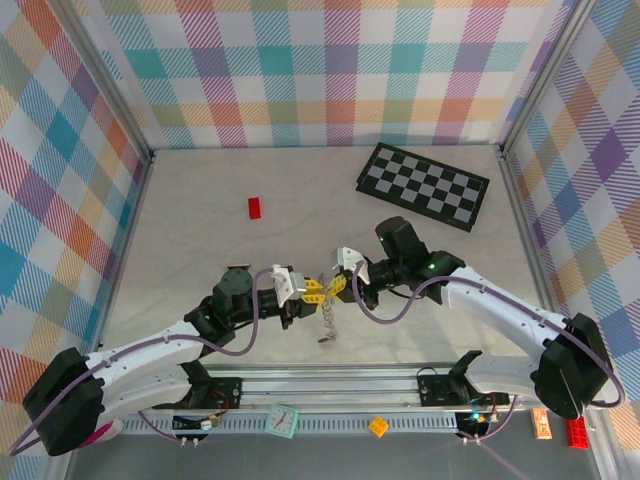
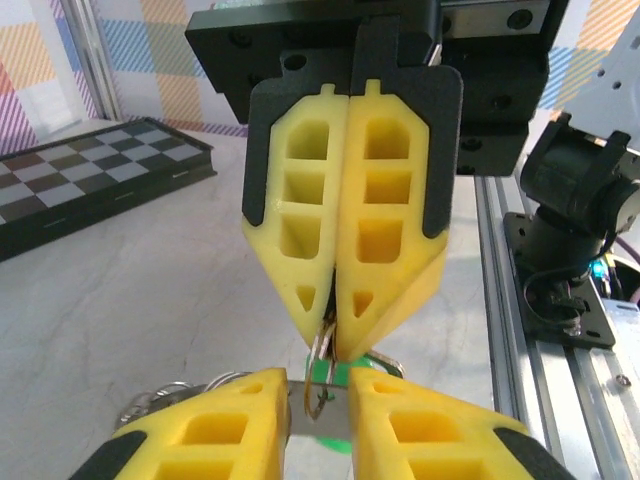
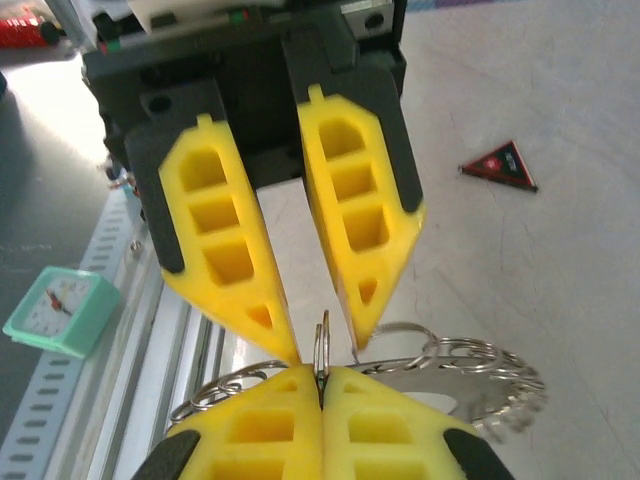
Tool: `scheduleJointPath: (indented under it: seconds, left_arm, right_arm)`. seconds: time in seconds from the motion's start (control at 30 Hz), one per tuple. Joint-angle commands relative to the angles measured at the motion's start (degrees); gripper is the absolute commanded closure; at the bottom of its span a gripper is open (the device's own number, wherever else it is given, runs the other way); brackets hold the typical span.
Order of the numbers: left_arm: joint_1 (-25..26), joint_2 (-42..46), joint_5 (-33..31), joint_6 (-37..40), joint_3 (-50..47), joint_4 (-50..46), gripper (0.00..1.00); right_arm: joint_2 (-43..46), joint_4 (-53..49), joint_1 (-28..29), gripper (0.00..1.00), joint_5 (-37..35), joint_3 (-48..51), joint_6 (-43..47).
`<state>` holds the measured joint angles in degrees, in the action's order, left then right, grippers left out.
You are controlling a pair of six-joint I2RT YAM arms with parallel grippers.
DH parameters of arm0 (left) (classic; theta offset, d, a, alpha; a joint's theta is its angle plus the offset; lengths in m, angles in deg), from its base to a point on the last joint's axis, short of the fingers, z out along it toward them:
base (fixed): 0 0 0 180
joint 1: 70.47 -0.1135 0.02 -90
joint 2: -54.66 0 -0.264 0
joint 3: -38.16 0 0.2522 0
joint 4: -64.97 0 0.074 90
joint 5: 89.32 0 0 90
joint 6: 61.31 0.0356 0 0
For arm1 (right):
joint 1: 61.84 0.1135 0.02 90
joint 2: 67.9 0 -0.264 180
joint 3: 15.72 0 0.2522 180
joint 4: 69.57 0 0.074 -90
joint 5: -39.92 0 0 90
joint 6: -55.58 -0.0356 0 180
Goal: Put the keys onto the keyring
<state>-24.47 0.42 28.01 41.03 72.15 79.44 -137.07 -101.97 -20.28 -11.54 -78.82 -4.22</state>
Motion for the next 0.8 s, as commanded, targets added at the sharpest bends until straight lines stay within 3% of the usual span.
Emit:
scheduleJointPath:
  seconds: [0.0, 0.33, 0.63, 0.77]
  left_arm:
    - [0.42, 1.48, -0.67, 2.95, 3.78, -6.94, 0.78]
    - [0.48, -1.51, 0.53, 7.43, 9.36, -15.04, 0.8]
    - [0.43, -2.64, 1.07, 9.09, 10.76, -16.63, 1.0]
    - [0.48, -1.62, 0.44, 8.64, 8.88, -13.69, 1.0]
  right_arm:
    - [0.29, -7.02, 0.87, 1.0, -2.82, -4.35, 5.49]
    - [-3.35, -16.43, 4.71, 1.0, -9.05, -11.54, 11.29]
    - [-3.71, -16.28, 6.09, 1.0, -8.34, -13.0, 10.88]
    - [-0.91, -12.0, 4.11, 0.73, -7.64, -9.43, 6.34]
